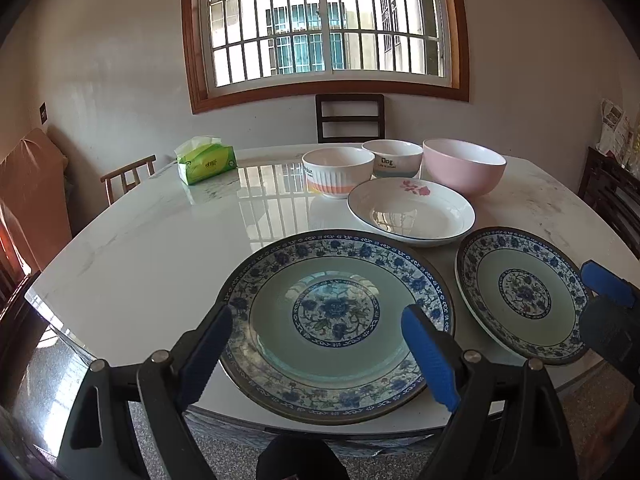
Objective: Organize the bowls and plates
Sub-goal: 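Move both grippers toward the rim of the larger blue-and-white plate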
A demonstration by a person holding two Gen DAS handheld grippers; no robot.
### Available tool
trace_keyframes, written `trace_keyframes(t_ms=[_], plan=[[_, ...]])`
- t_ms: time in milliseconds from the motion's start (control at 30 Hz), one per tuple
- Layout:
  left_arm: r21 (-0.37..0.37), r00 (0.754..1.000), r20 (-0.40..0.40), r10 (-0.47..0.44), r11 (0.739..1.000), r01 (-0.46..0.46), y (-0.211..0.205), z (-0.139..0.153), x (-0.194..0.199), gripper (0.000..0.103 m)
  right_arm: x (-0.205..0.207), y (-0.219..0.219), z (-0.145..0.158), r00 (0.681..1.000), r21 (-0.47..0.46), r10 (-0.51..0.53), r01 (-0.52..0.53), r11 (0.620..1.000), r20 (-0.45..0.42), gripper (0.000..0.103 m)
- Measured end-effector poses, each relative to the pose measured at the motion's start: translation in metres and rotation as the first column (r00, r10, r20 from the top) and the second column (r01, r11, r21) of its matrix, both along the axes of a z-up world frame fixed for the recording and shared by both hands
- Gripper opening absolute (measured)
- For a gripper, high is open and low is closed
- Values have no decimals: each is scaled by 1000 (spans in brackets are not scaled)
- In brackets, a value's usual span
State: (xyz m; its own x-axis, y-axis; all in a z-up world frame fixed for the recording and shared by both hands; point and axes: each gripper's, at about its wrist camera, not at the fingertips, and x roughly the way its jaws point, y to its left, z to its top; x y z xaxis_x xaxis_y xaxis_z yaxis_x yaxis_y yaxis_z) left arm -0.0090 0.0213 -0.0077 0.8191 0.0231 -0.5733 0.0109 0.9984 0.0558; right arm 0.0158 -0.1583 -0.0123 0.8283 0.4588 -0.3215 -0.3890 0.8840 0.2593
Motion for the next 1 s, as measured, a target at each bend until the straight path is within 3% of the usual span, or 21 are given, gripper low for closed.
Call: trace_keyframes(t_ms=[167,333,467,500,567,633,700,800,1000], plan=[[-1,1000,-9,18,1000,-18,8,1,0,89,9,2,0,997,52,67,-65,997,-39,103],[-37,998,-39,47,998,-48,24,3,1,89,31,-4,0,977,161,171,-150,975,-125,102],[-37,996,-61,70,997,-72,32,4,4,89,48,-4,4,956,242,242,-199,950,-167,88],[-38,994,-71,79,996,-82,35,4,5,89,53,-1,6,946,251,271,-222,942,-177,84],[-54,991,-97,90,994,-95,40,4,7,89,69,5,6,917,268,321,-256,929,-235,64],[-81,988,-123,90,992,-100,47,5,10,89,91,12,0,870,301,369,-275,913,-326,56],[-98,984,-144,102,988,-116,54,6,12,89,108,16,-2,841,320,394,-283,904,-370,56],[-126,979,-176,107,983,-130,63,6,16,89,127,18,6,843,283,377,-281,917,-383,56],[-213,963,-249,105,964,-160,83,-4,26,89,162,18,2,790,291,393,-281,915,-472,56]])
